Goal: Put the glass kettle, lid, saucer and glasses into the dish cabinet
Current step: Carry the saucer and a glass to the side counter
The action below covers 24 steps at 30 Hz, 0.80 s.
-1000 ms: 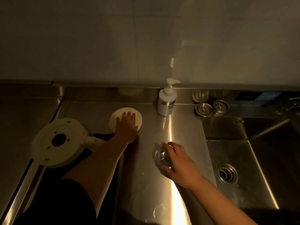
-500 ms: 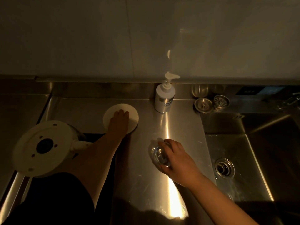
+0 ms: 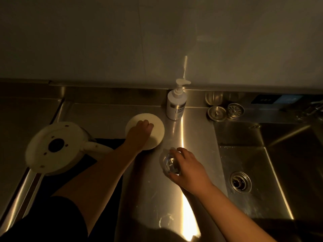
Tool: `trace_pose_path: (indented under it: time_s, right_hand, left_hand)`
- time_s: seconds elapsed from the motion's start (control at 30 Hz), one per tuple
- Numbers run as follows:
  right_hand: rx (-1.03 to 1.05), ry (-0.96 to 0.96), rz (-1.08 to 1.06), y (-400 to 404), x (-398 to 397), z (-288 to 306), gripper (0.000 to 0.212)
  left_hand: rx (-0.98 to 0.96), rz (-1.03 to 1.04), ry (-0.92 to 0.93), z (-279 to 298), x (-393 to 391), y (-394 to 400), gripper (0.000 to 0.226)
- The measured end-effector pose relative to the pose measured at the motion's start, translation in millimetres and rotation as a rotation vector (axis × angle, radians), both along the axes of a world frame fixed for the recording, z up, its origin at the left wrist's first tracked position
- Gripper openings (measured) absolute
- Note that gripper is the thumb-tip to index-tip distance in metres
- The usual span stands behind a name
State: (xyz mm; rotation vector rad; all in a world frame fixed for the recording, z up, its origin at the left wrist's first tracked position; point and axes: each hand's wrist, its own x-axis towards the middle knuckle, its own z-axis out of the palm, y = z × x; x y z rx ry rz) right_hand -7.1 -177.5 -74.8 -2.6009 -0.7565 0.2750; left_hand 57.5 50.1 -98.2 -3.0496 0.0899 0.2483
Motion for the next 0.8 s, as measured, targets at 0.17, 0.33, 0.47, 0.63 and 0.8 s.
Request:
trace_pose_path:
  time_s: [0.17, 0.33, 0.47, 0.63, 0.8]
  right_hand:
    - [0.009, -0.009, -0.039, -16, -19, 1, 0.069]
    - [0.071, 0.006, -0.069, -33, -41, 10, 0.073]
    - [0.068, 0.003, -0.041, -36, -62, 22, 0.074]
    - [0.035, -0.041, 0.039, -37, -98, 40, 0.074]
    - [0.016, -0.116, 0.12, -21, -144, 61, 0.072]
  left_hand:
    - [0.024, -0.036, -0.078, 11, -40, -25, 0.04]
    - [0.034, -0.114, -0.036, 16, -89, -41, 0.04]
    - [0.059, -0.09, -0.028, 33, -139, -47, 0.044]
    - [0.051, -0.18, -0.076, 76, -202, -42, 0.045]
    - [0.048, -0.064, 0.034, 96, -257, -29, 0.047]
